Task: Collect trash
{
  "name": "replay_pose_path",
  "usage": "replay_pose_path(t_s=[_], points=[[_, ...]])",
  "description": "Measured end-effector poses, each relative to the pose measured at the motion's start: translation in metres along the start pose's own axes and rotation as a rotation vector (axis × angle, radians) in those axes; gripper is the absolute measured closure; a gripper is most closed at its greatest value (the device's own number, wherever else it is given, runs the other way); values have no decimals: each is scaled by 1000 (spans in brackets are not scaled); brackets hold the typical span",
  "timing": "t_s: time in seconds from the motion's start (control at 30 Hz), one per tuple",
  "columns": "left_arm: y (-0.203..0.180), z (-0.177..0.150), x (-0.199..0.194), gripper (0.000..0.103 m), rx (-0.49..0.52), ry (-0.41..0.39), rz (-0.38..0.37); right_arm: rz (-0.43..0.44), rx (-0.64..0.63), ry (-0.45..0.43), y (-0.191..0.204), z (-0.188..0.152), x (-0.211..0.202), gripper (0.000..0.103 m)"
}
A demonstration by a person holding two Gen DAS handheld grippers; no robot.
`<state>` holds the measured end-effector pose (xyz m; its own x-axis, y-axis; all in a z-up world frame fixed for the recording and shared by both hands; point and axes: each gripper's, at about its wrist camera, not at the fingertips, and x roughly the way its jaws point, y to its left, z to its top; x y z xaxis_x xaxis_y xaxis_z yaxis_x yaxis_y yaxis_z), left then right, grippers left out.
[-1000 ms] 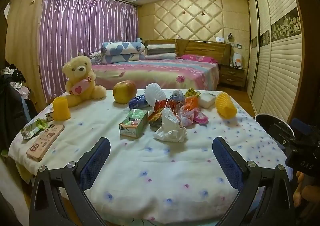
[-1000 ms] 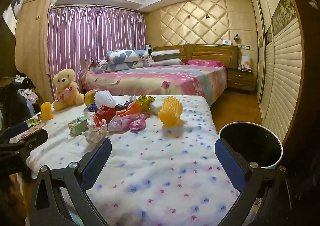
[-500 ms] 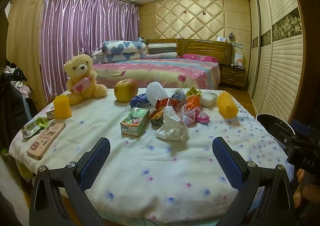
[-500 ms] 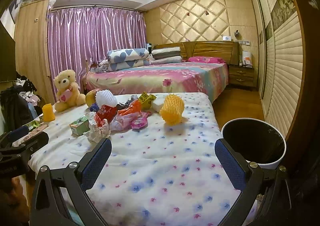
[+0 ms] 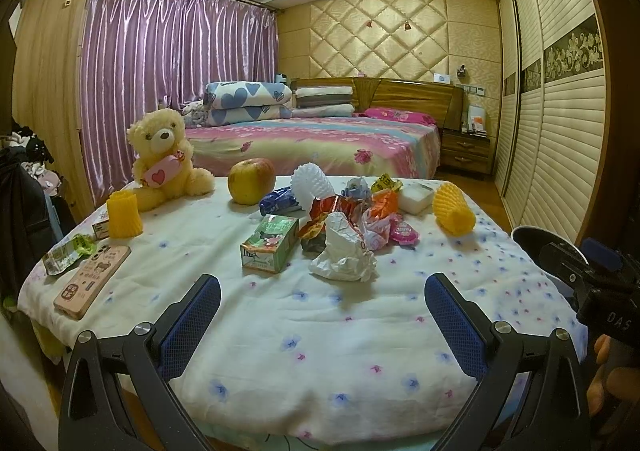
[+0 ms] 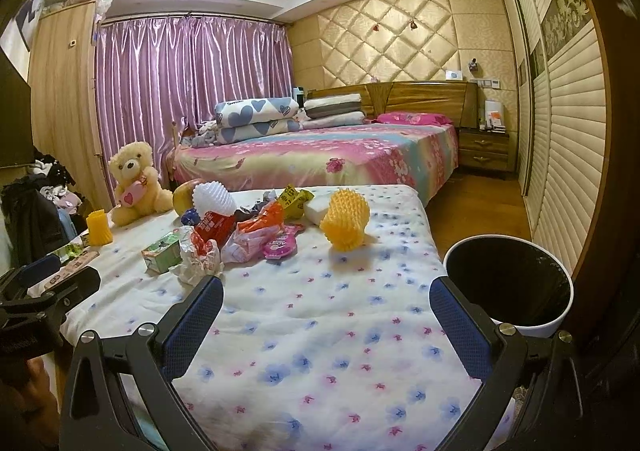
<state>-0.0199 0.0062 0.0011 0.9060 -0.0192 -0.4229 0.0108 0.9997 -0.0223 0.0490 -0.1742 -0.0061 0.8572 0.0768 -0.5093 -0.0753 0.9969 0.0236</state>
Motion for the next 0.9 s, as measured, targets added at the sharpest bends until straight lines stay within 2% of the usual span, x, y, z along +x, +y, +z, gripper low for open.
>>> replay_pose_path(t_s=[0.9], points=[[0, -2, 2, 1, -1, 5, -4, 11, 2, 14, 4, -1, 1, 0]])
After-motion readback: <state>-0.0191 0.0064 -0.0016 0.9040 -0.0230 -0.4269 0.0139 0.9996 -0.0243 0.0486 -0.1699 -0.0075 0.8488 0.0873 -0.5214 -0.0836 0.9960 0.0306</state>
